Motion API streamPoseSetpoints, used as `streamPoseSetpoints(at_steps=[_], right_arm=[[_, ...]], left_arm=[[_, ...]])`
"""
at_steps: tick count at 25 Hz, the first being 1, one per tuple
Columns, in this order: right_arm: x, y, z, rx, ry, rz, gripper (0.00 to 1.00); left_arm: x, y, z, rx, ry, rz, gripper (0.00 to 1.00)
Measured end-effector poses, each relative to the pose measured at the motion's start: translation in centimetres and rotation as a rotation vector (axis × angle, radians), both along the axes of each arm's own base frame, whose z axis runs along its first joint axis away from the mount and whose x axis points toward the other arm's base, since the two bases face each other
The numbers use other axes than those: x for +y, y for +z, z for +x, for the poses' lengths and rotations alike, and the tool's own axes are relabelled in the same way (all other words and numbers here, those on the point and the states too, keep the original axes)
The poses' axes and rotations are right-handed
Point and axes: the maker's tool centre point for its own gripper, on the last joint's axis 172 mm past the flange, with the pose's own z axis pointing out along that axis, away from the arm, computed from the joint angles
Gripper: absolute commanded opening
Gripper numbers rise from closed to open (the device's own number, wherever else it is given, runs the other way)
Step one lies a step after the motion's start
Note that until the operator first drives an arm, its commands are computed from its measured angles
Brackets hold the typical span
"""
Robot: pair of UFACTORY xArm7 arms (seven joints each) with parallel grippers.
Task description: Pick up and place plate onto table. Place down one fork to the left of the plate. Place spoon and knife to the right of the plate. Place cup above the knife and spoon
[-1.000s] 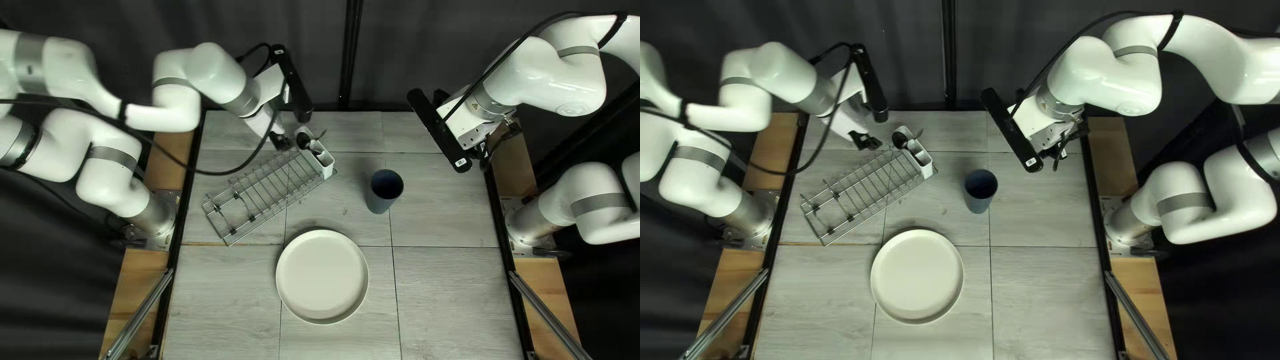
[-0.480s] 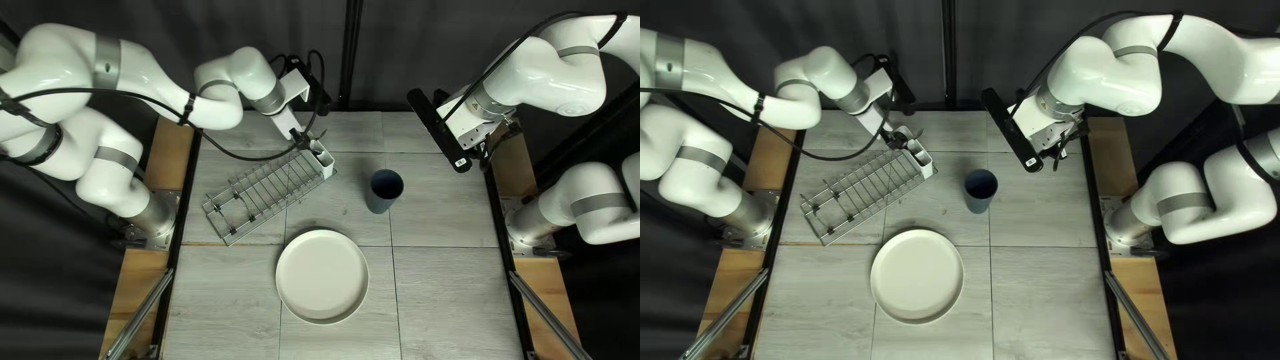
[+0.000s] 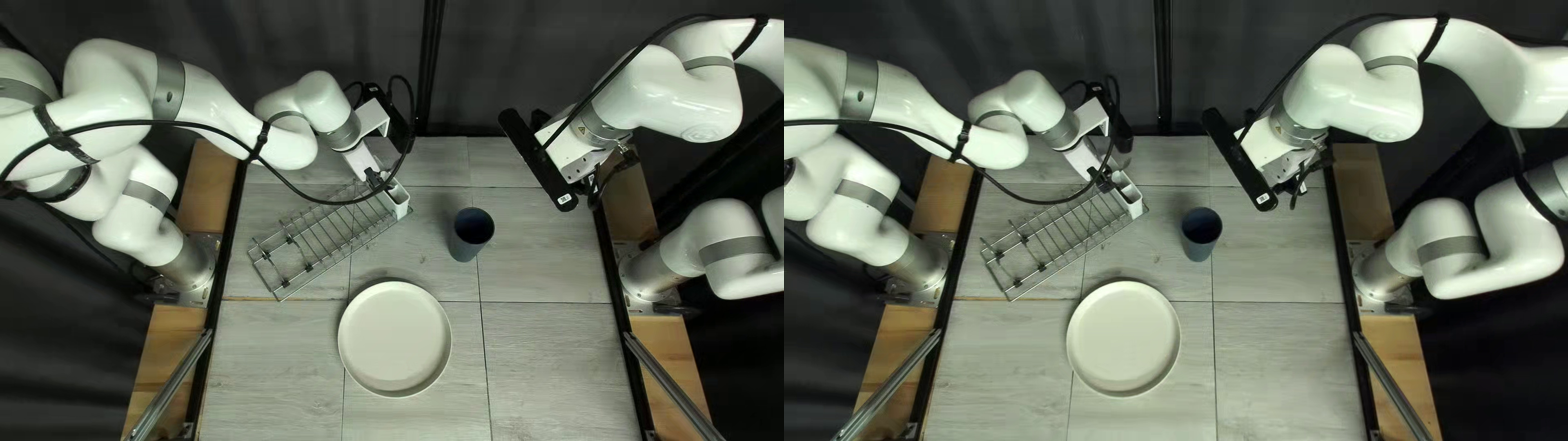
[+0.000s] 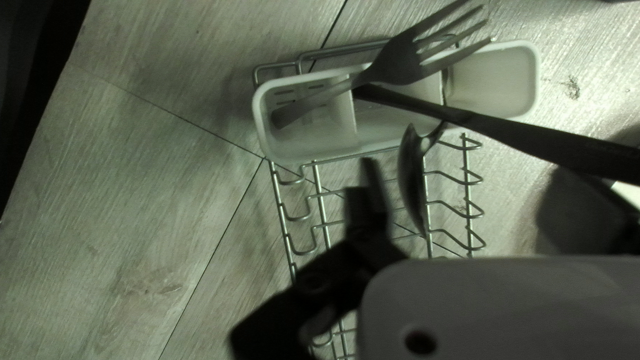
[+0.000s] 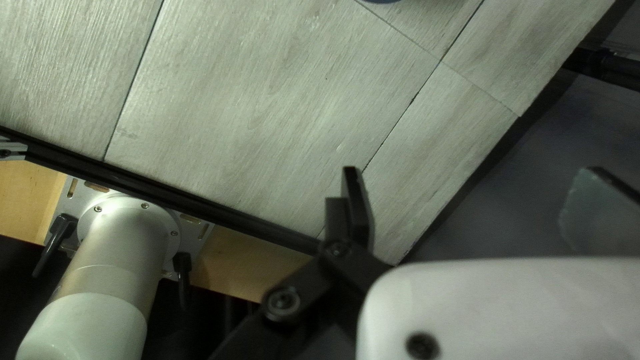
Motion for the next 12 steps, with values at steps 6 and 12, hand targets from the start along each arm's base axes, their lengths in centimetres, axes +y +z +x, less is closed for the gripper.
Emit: streamPoseSetpoints(at_steps=[6, 12], right_arm=[[0.0, 0.0, 0.0, 0.000, 0.000, 0.000, 1.00], [0.0, 0.0, 0.0, 0.000, 0.000, 0.000, 1.00]], left_arm=[[-0.2, 1.9, -0.1, -0.019, 0.017, 0.005, 0.00], [-1.3, 5.1, -0.2, -0.044, 0.032, 0.020, 0.00]])
